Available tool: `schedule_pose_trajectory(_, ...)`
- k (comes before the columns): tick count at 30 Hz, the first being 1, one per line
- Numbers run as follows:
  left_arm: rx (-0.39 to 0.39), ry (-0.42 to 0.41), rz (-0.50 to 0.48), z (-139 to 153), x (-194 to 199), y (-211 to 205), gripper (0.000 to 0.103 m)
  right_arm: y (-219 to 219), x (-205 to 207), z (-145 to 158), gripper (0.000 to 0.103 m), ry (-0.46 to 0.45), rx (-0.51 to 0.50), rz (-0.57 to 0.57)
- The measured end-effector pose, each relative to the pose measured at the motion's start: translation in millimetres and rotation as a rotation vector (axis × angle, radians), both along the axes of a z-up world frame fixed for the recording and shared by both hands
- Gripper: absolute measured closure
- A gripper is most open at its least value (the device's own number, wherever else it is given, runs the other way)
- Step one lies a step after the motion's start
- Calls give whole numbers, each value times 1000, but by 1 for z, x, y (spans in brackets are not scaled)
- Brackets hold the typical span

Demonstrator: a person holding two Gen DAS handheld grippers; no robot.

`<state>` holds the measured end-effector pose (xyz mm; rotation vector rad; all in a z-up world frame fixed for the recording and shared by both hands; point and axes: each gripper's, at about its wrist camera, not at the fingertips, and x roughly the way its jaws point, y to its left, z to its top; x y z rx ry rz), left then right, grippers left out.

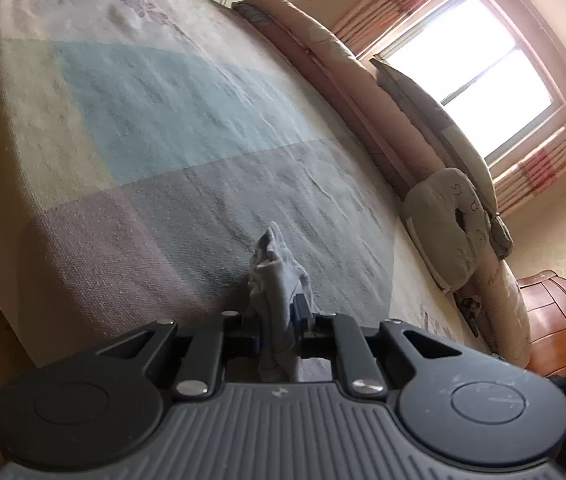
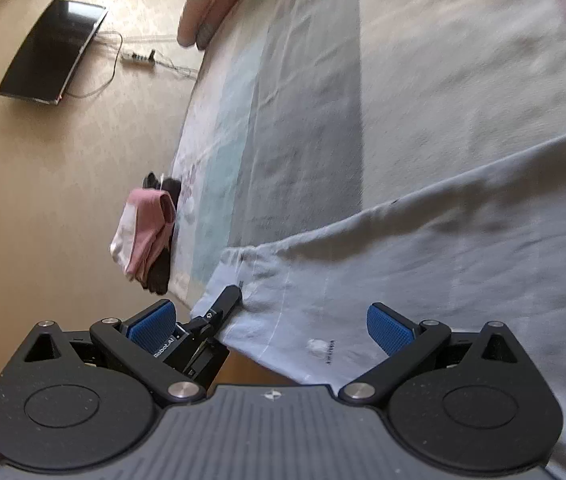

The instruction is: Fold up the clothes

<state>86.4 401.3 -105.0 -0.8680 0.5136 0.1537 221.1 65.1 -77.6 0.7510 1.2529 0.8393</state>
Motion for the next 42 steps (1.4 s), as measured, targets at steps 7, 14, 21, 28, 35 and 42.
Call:
schedule_pose_trajectory(7,33,-39,-31,11,1,-3,90,11,16,-5,0,-47,-82,-67)
schedule_pose_trajectory(14,47,-49,-54,16,3,-4,90,11,35,-13,0,-51,-78,-126)
schedule_pose_trajectory(21,61,-56,-67,23,2,-8,90,7,13,-12,0,51,-19,-86)
schedule_pose_trajectory(28,85,-54,-67,31,1,-15,91,16,-35,-14,0,99,-64,27)
schedule_pose_trajectory(35,121,-31,-50,40,-1,-24,95,-18,-41,3,0,39,-38,-25)
schedule_pose_trajectory(42,150,-56,-81,60,-4,-44,95,-66,-37,25,0,-28,7,-130)
